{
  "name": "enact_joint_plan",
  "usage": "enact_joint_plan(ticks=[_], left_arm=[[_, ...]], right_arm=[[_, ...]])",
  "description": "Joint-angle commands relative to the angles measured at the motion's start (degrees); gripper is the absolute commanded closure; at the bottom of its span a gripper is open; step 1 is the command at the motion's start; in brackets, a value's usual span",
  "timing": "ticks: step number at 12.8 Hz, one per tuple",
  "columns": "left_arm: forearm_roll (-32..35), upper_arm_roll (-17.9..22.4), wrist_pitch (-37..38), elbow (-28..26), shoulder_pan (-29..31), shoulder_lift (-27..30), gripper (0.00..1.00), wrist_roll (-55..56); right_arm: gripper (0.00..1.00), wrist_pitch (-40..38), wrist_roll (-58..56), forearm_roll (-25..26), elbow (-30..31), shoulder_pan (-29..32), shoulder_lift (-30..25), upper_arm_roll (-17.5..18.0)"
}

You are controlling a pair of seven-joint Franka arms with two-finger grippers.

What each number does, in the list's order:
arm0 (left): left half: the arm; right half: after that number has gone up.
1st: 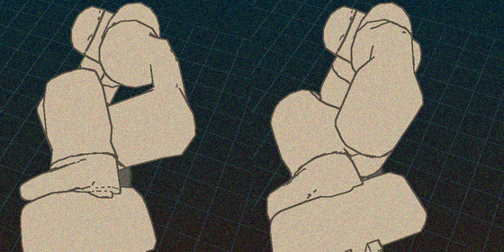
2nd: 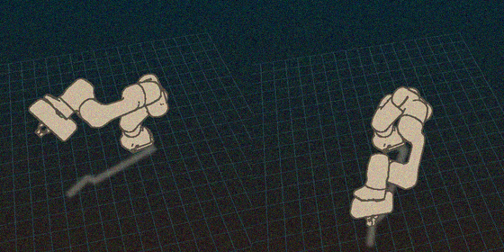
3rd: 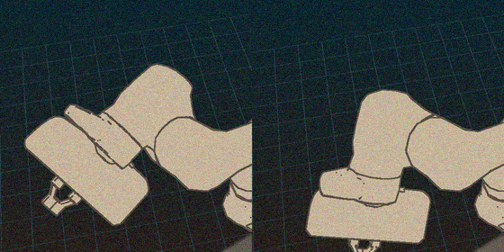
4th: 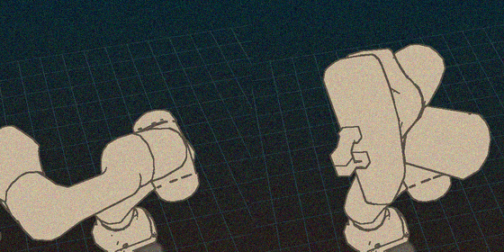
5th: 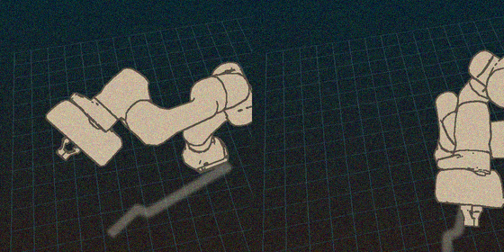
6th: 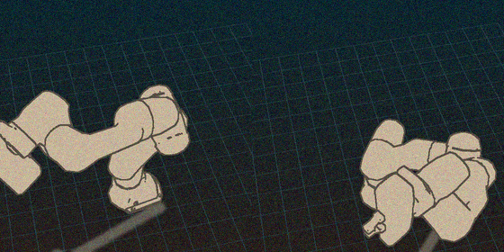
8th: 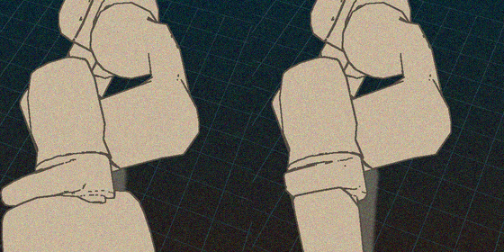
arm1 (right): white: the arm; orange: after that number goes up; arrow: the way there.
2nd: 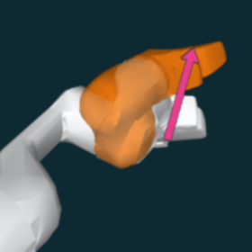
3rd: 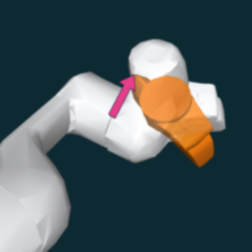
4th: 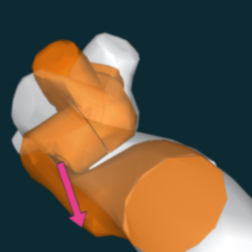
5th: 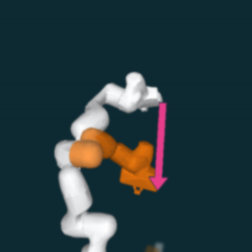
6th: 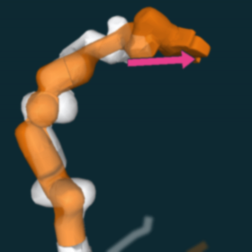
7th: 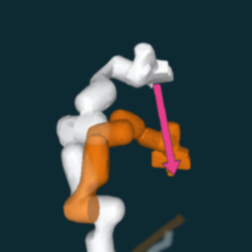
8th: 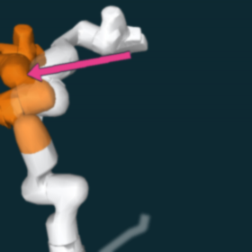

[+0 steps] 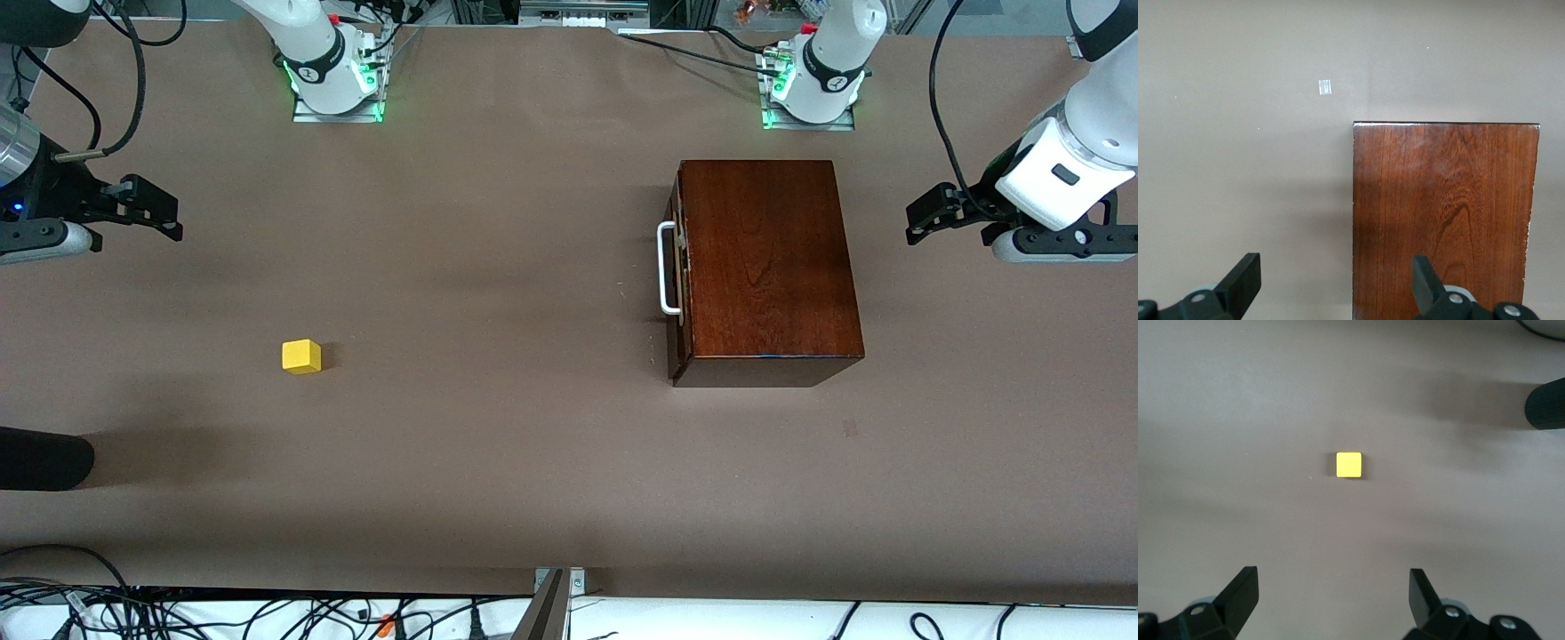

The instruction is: Open drawer, take yellow block, close drawer

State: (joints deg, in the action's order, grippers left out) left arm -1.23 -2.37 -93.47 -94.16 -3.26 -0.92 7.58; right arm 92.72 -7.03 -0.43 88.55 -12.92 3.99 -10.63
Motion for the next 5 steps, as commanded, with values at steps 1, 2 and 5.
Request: enact_joint_plan(ticks=[1, 2, 5], left_arm=[[0.18, -0.61, -0.92, -1.99, 0.53, 2.06, 0.0, -0.2], [0.18, -0.61, -0.84, -1.99, 0.62, 2.06, 0.0, -0.2], [0.18, -0.61, -0.4, -1.99, 0.62, 2.06, 0.0, -0.2]], right_arm=[[0.0, 0.8, 0.61, 0.08, -1.27, 0.27, 0.49, 0.26], [0.0, 0.8, 0.53, 0.08, -1.27, 0.35, 0.49, 0.26], [0.0, 0.98, 0.52, 0.08, -1.27, 0.35, 0.58, 0.26]])
